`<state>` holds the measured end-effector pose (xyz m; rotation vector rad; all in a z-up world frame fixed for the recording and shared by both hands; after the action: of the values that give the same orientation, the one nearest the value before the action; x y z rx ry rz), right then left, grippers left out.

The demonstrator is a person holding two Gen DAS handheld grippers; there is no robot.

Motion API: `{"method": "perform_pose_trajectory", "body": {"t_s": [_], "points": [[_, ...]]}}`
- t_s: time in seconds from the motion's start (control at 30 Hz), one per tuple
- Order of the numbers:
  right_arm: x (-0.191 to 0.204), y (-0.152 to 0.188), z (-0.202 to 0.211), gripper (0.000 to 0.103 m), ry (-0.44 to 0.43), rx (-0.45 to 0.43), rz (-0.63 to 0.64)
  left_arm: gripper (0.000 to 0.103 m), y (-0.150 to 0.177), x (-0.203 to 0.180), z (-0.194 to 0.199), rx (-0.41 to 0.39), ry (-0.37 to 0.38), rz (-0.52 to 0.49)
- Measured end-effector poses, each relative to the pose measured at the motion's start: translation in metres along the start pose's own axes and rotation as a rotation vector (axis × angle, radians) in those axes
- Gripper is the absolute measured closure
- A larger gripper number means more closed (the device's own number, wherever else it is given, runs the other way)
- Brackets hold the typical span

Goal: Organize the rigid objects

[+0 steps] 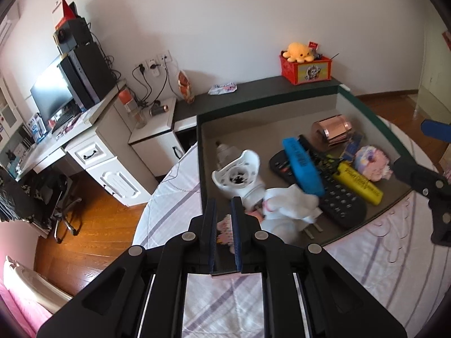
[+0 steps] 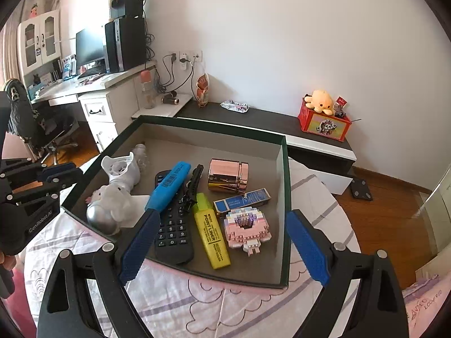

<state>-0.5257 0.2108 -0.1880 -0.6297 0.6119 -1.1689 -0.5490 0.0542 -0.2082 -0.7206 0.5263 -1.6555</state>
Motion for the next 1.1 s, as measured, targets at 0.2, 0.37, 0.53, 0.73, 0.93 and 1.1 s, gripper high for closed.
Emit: {"method": "perform_pose_trajectory", "body": {"t_s": [0.2, 0.37, 0.53, 0.73, 0.93, 1.1], "points": [[-0.002, 0.003, 0.014, 0.008, -0.002, -0.017, -0.006, 0.013, -0.004, -0.01, 0.012, -0.045, 0.01, 0.042], [-0.003, 0.004, 0.023, 0.0, -0.001, -0.043, -0.002, 0.0, -0.007, -0.019, 0.024, -0.1, 0.012, 0.058], [-0.003, 0.005, 0.027, 0.0, -0.003, -0.059, -0.006, 0.0, -0.002, -0.025, 0.017, -0.042, 0.035, 0.073], [-0.003, 0.009, 0.032, 0.0, -0.004, -0.059, -0.012, 0.0, 0.003, -0.028, 0.025, -0.055, 0.068, 0.109], [0.0, 0.013, 0.045, 0.0, -0.017, -0.073, -0.023, 0.0, 0.003, -0.03, 0.041, -0.079, 0.076, 0.116], [0.004, 0.016, 0.063, 0.0, -0.029, -0.1, -0.031, 0.0, 0.006, -0.028, 0.062, -0.112, 0.078, 0.127]]}}
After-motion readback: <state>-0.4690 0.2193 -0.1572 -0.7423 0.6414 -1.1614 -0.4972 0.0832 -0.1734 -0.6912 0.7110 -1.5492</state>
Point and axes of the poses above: each gripper's, at about its wrist camera, not at the fingertips, and z roughly against the way its jaws point, x to its left, y to its underside, the point moved 4 cm from there along -z, roughly the way its jaws point, and after that the axes turned 4 degrees about z, right-handed, at the moved point
